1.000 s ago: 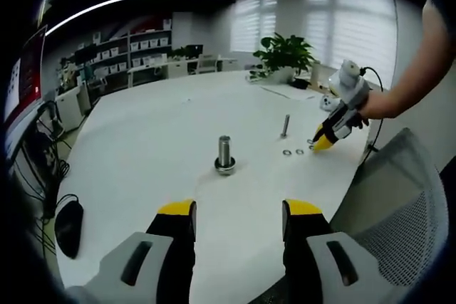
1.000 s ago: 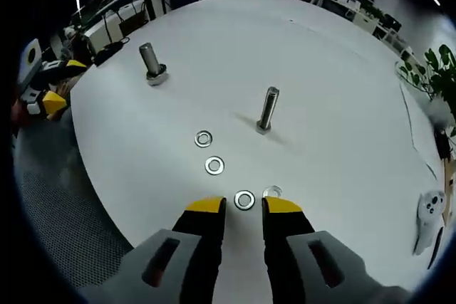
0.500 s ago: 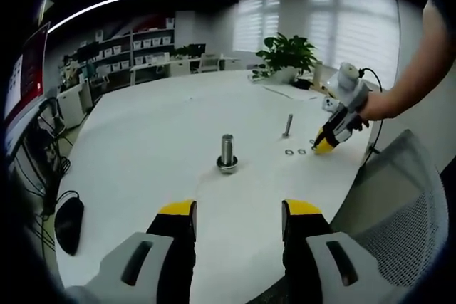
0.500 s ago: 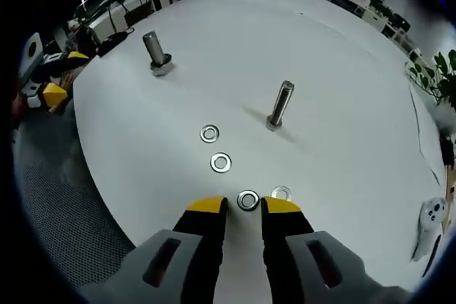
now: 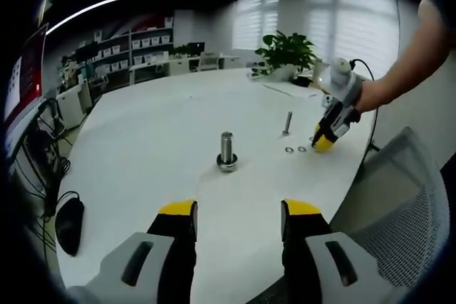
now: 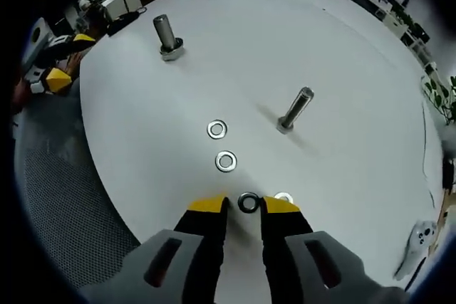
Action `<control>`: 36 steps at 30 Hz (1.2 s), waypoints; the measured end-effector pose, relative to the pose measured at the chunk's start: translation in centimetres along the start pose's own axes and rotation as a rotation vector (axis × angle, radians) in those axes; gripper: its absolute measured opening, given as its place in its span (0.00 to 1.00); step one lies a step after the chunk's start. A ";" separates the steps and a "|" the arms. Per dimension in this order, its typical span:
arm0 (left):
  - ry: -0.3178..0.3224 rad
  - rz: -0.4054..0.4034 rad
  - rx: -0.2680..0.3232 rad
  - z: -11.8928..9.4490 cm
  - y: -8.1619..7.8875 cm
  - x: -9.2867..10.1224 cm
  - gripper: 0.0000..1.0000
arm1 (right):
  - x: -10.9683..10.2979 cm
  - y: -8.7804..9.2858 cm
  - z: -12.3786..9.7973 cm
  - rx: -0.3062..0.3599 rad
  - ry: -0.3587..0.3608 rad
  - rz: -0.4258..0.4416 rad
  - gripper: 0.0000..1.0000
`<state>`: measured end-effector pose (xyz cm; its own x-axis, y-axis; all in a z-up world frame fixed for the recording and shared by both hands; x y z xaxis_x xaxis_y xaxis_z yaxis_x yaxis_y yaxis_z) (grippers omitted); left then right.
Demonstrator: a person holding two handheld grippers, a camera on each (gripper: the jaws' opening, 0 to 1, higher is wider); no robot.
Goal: Place the washer onto the threaded stud by aligning its center hole with the stud, sliding it down to the base, and recovering from edge contact or off-axis alignment until the washer reaches the visible bottom stop.
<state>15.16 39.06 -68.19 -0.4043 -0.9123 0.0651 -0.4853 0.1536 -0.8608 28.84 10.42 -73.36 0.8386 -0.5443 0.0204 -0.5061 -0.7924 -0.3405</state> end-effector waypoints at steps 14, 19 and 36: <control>-0.005 0.002 -0.001 0.0 0.0 -0.1 0.45 | -0.1 -0.2 -0.1 -0.068 -0.060 -0.180 0.19; -0.005 -0.004 0.003 0.0 0.0 -0.1 0.45 | -0.2 -0.1 0.0 -0.076 -0.072 -0.250 0.19; -0.010 0.000 -0.011 0.0 0.2 -0.2 0.44 | -0.4 -0.2 0.0 -0.106 -0.040 -0.219 0.14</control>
<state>15.16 39.26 -68.35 -0.3967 -0.9160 0.0605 -0.4937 0.1574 -0.8553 28.63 10.78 -73.27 0.9367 -0.3471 0.0453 -0.3282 -0.9159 -0.2313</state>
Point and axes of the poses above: the point that each gripper's makers call its tool centre point, and the gripper's own axes: z roughly forward along the fingers, x roughly to its right, y roughly out of its underside, the point moved 7 cm from there along -z, roughly backward along the fingers, and after that the axes turned 2 degrees about x, right-handed, at the moved point
